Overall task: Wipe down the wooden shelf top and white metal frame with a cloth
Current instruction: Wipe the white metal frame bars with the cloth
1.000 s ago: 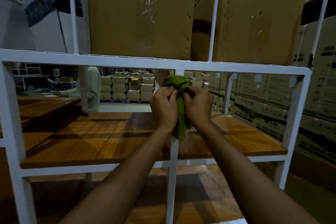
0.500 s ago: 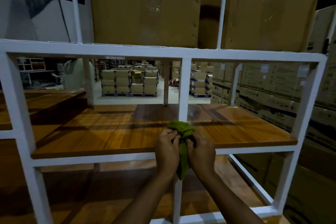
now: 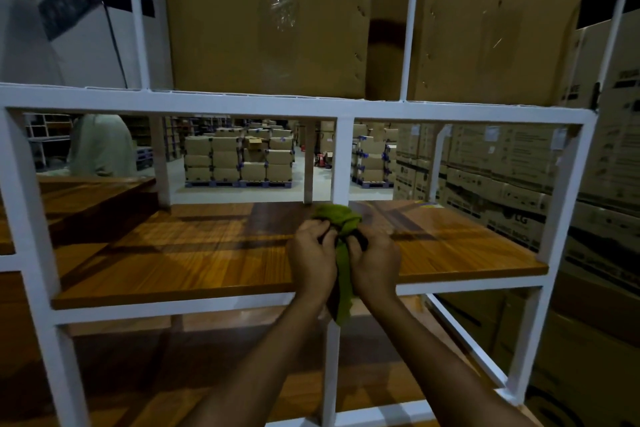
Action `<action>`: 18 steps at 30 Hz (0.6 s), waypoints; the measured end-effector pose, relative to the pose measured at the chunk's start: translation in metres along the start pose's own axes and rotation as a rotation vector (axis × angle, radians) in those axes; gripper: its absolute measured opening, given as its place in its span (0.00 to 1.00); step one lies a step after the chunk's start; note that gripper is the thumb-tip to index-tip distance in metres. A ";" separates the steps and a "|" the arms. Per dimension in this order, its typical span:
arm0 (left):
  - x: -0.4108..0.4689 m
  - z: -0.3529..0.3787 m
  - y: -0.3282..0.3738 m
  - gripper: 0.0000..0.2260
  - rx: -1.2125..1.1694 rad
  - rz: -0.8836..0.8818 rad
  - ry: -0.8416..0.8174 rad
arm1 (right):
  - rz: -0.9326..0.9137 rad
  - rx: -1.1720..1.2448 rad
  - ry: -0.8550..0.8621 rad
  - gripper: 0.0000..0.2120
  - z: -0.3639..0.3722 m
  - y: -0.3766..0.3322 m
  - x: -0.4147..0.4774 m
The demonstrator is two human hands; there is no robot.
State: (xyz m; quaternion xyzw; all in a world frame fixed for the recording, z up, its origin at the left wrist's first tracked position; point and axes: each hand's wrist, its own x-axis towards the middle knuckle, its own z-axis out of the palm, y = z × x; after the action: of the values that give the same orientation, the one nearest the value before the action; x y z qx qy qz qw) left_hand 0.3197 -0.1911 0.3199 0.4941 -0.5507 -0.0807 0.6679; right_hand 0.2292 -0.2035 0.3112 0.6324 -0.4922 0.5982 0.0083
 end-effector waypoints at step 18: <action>0.067 0.009 0.063 0.11 -0.157 0.227 0.197 | -0.081 0.148 0.101 0.11 -0.015 -0.061 0.094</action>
State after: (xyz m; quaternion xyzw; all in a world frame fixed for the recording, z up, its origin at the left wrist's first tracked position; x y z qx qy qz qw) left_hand 0.3102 -0.2084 0.4107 0.3805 -0.5267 0.0014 0.7601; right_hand 0.2379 -0.2203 0.4227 0.6198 -0.4195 0.6632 0.0103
